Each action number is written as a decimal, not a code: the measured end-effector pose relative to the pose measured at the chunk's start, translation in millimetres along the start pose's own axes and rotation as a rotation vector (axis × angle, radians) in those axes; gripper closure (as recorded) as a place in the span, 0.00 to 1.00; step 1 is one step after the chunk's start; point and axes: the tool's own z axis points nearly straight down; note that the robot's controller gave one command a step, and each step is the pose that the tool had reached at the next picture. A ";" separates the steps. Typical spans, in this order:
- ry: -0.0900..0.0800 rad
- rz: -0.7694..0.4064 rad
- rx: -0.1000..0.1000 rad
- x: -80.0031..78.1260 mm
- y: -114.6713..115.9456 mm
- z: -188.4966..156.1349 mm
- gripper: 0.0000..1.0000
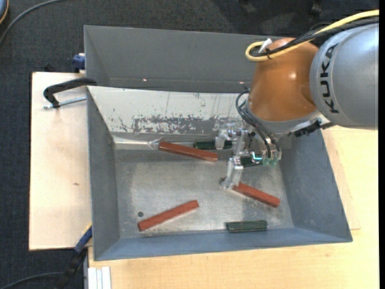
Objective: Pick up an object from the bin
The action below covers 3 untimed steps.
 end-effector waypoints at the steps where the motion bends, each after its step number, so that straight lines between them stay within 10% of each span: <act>1: -0.003 -0.282 -0.001 14.0 67.9 45.7 0.00; 2: -0.005 -0.514 0.000 29.6 148.4 102.9 0.00; 3: -0.006 -0.374 0.003 58.7 89.1 102.5 0.00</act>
Offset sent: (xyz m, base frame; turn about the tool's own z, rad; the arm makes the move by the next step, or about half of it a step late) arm -0.0136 0.0646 -0.0449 -0.2785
